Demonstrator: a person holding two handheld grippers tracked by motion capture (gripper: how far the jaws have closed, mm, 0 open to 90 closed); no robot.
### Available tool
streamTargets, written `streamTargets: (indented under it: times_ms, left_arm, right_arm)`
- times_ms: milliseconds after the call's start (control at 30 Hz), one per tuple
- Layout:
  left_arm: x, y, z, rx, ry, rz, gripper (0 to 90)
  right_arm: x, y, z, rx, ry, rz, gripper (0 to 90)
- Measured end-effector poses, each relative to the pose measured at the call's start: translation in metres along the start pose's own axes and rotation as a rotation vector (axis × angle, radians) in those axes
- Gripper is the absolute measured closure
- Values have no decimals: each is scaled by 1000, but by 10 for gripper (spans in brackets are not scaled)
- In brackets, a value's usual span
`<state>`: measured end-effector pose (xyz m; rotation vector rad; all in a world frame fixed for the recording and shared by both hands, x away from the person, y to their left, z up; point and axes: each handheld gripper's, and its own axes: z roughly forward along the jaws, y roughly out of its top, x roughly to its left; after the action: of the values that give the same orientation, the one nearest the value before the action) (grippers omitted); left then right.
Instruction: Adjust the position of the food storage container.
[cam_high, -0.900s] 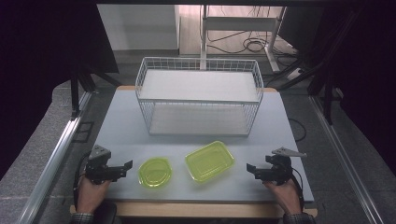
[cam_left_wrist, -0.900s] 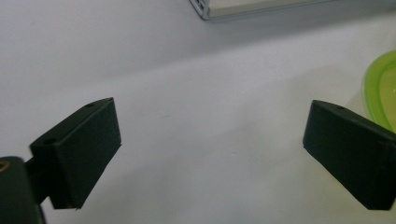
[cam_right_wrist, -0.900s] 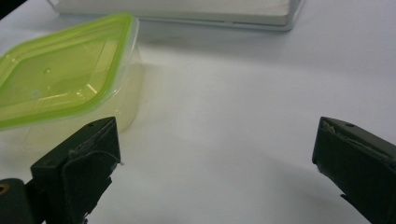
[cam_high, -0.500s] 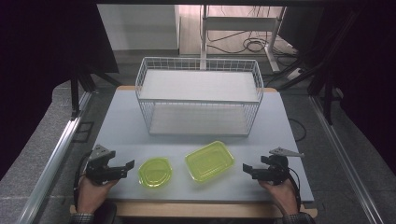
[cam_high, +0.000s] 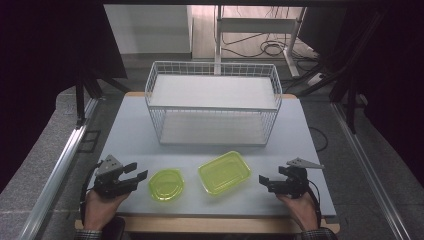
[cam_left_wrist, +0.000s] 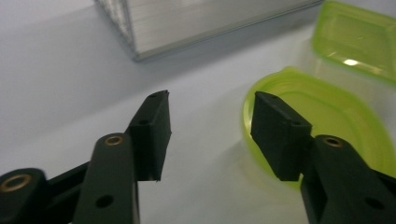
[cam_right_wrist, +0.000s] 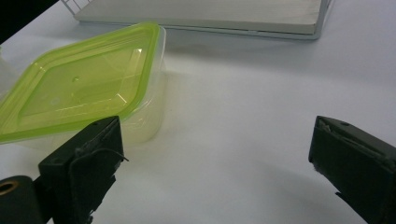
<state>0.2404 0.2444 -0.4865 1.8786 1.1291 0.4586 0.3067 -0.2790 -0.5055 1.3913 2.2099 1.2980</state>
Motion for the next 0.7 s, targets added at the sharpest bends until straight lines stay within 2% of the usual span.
streamTargets:
  times_ms: [100, 267, 367, 700]
  left_arm:
    - [-11, 5, -1, -10, -25, 38, 527]
    - [-22, 11, 1, 1, -68, 68, 629]
    - [-30, 15, 1, 2, -104, 79, 637]
    - [-60, 26, 6, 30, -137, 156, 619]
  right_arm:
    - [2, 0, 0, 4, -3, -19, 55]
    - [5, 0, 0, 13, -22, -64, 74]
    - [5, 0, 1, 13, -30, -68, 74]
    - [6, -1, 2, 27, -39, -83, 73]
